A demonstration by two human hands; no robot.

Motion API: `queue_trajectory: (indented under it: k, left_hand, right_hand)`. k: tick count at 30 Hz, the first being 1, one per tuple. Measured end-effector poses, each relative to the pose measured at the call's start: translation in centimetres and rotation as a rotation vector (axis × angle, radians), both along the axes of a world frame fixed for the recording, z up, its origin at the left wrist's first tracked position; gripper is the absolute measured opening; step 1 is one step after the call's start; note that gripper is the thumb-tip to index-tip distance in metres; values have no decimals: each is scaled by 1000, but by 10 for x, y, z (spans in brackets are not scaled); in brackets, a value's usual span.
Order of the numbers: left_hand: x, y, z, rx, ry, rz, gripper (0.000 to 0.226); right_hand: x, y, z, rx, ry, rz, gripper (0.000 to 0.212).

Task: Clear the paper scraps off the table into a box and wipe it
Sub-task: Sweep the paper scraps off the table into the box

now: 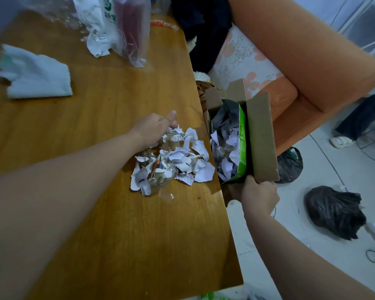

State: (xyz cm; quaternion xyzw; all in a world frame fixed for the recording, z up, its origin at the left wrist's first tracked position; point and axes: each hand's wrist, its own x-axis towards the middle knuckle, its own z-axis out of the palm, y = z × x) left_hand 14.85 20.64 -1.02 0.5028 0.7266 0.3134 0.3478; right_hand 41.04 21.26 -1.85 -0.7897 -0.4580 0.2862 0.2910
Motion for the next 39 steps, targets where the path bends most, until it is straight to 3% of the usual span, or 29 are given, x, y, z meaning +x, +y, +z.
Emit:
queue_trajectory:
  k: [4,7,12,18,22,34,39]
  left_hand:
    - [10,-16,11,107,-88,161,58]
    - [10,-37,25,195,20,390,56]
    - [8,-76,25,139,79,578,53]
    - [36,-97,9,160,78,769,56]
    - [76,-101,-4,184,-19,781,57]
    - [125,-70,-8,200,-28,645,61]
    - [135,-56,-8,271,-33,589,83]
  right_hand:
    - [10,-12,1,-21,-5,1,20]
    - [18,-23,1,-32,-21,5,23]
    - [18,-32,4,-42,-74,52,38]
    - [16,-32,7,-10,-108,76,35]
    - [18,-32,9,-6,-112,79,35]
    - [17,-28,13,14,-90,129,32]
    - [11,-25,14,45,-128,164,29]
